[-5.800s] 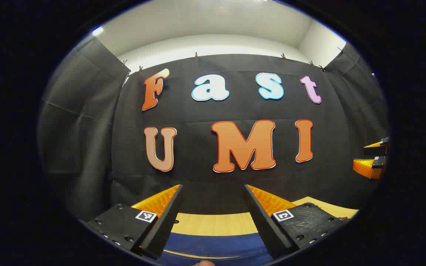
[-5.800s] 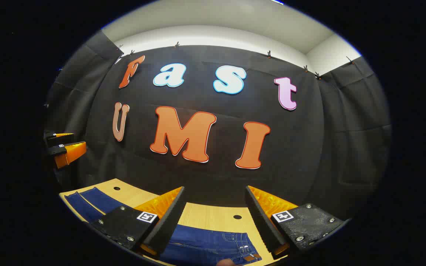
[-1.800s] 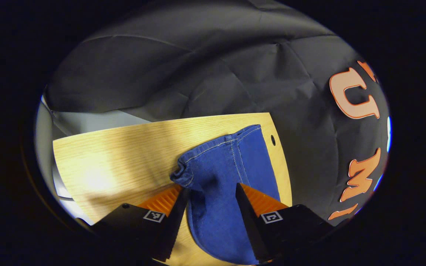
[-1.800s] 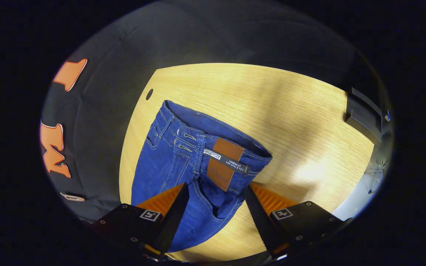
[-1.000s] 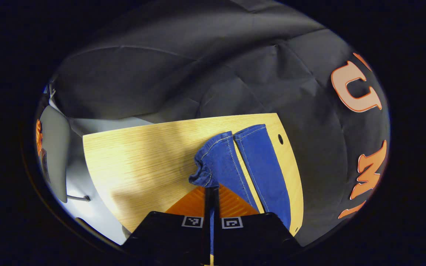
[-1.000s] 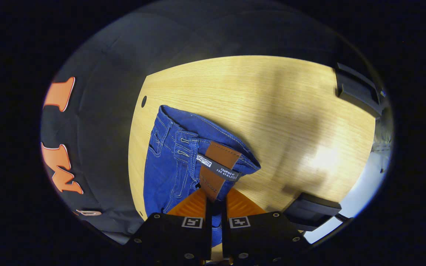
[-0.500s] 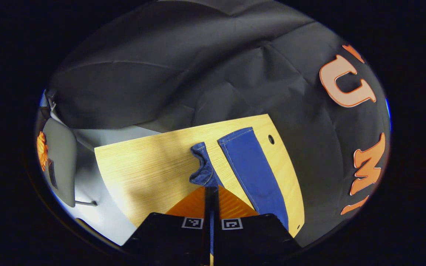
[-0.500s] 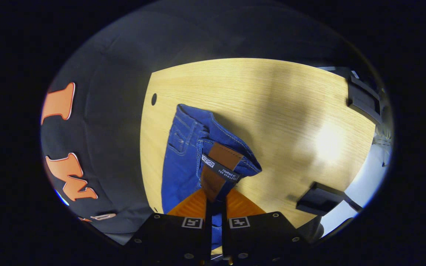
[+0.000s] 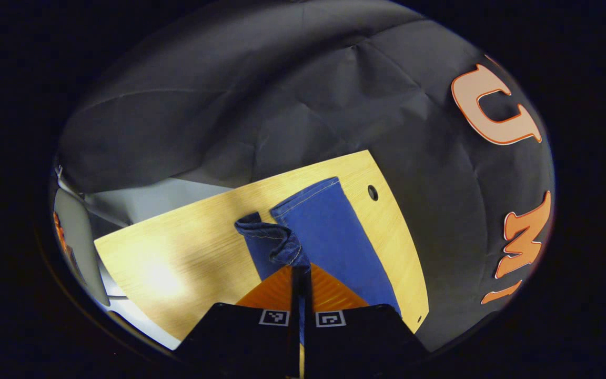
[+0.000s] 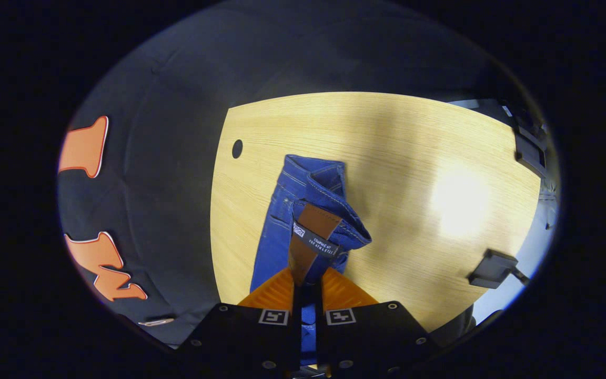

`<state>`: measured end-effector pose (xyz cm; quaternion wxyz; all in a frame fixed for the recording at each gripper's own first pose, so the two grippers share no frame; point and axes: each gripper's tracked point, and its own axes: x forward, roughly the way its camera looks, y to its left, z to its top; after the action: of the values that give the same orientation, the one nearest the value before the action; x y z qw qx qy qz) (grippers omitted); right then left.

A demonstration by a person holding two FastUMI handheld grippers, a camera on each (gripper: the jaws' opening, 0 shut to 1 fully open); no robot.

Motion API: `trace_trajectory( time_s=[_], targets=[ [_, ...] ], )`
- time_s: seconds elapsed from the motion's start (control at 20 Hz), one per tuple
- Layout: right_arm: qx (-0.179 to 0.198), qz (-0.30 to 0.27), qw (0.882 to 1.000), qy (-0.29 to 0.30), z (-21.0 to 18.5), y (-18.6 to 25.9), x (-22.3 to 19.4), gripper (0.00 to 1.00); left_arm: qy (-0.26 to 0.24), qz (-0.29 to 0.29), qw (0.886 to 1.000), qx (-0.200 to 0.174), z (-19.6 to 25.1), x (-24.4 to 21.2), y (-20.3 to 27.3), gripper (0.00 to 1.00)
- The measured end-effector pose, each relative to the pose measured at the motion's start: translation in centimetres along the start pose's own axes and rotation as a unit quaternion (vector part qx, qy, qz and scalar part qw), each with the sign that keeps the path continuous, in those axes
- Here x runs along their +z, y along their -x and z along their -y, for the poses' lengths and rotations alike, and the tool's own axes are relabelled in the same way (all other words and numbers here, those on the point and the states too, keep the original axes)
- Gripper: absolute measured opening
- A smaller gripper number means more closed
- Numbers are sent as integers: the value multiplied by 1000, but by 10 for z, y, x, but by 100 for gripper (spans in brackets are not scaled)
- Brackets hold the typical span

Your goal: Grasp the waist and the cuffs of the jeans and fold them to make the two legs overlap; first hold the waist and fold one-third of the jeans toward the cuffs, then hold the cuffs and fold the remaining one-third in the same direction to finish folding.

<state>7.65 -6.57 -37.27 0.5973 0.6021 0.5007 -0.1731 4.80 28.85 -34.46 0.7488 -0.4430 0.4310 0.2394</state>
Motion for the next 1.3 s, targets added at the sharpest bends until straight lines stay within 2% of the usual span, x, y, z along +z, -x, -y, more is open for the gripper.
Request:
trace_trajectory(
  time_s=[0.35,0.65,0.7,0.8,0.9,0.95,1.0,1.05,1.1,1.2,1.3],
  targets=[
    [-17,6,999,-35,-49,-46,24,12,-34,-42,998,15,55,41,-77,4],
    [-53,2,995,-81,-60,-84,46,12,-65,-66,994,50,76,62,-140,3],
    [-52,0,995,-83,-66,-91,49,12,-65,-71,994,52,81,63,-147,3],
    [-58,-7,997,-60,-75,-99,50,12,-105,-83,990,51,92,59,-146,6],
    [-44,-7,999,-18,-83,-95,54,13,-134,-68,988,36,107,61,-147,18],
    [-36,-1,999,3,-85,-90,55,25,-144,-57,988,25,115,64,-142,38],
    [-22,10,999,23,-86,-83,60,47,-155,-47,987,13,124,68,-138,58],
    [-10,17,999,40,-85,-76,66,68,-166,-38,985,4,137,66,-126,70],
    [-6,24,998,55,-82,-66,69,74,-179,-31,983,-6,147,64,-116,82],
    [-29,40,994,95,-57,-53,75,83,-218,-16,976,-19,158,55,-95,83],
    [-57,47,989,131,-29,-47,76,87,-273,7,962,-22,166,44,-77,93]
  ],
)
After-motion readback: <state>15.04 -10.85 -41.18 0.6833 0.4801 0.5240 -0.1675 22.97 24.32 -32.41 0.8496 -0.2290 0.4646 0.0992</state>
